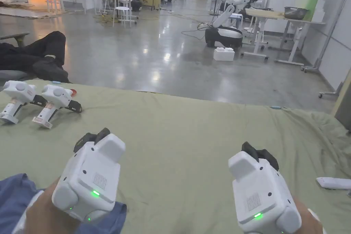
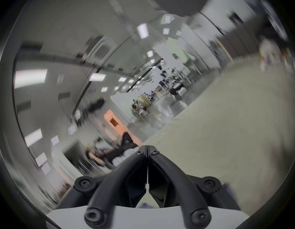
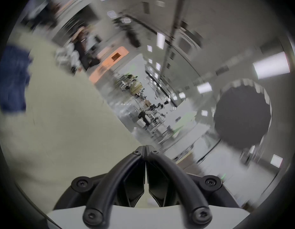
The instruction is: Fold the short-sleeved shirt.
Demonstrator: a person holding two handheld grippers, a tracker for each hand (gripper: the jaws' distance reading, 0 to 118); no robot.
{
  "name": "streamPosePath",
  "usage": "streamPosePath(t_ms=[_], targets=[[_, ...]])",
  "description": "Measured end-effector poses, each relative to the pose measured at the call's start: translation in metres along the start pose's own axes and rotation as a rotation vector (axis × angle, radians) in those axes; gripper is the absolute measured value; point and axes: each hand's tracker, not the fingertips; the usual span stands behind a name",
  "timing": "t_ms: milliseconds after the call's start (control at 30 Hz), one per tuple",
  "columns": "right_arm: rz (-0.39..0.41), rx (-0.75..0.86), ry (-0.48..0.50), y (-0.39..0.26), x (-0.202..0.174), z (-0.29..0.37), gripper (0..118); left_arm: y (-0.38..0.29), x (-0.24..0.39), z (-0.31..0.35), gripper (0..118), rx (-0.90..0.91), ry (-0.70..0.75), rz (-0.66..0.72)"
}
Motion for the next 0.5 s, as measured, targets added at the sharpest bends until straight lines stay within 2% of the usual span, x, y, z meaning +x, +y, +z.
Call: streamPosePath(t_ms=[67,100,200,233,300,400,467,500], targets=[[0.126,0.020,-0.015,-0.002,-0.001,0.004,0,-0.005,0.005,0.002,0,0.023,0.022,-0.148],[0.149,0.026,-0.019,-0.004,-0.001,0.005,0,-0.010,0.005,0.002,0,0.032,0.024,-0.187],[0.116,0.011,0.001,-0.009,-0.001,0.004,0,-0.012,0.000,0.005,0,0.032,0.014,-0.129],[0.047,-0.005,0.008,-0.010,0.001,0.003,0,-0.013,-0.005,0.004,0,0.024,0.011,-0.046],[-0.125,-0.045,0.023,-0.009,0.006,0.003,0,-0.012,-0.016,0.004,0,-0.004,-0.017,0.205],[-0.434,-0.116,0.070,-0.011,0.016,0.000,0,-0.019,-0.038,0.002,0,-0.013,-0.073,0.688],[-0.646,-0.141,0.073,-0.014,0.022,-0.001,0,-0.027,-0.043,0.003,0,0.001,-0.087,0.935],[-0.756,-0.150,0.073,-0.016,0.024,-0.002,0,-0.024,-0.044,0.010,0,0.008,-0.084,1.013]])
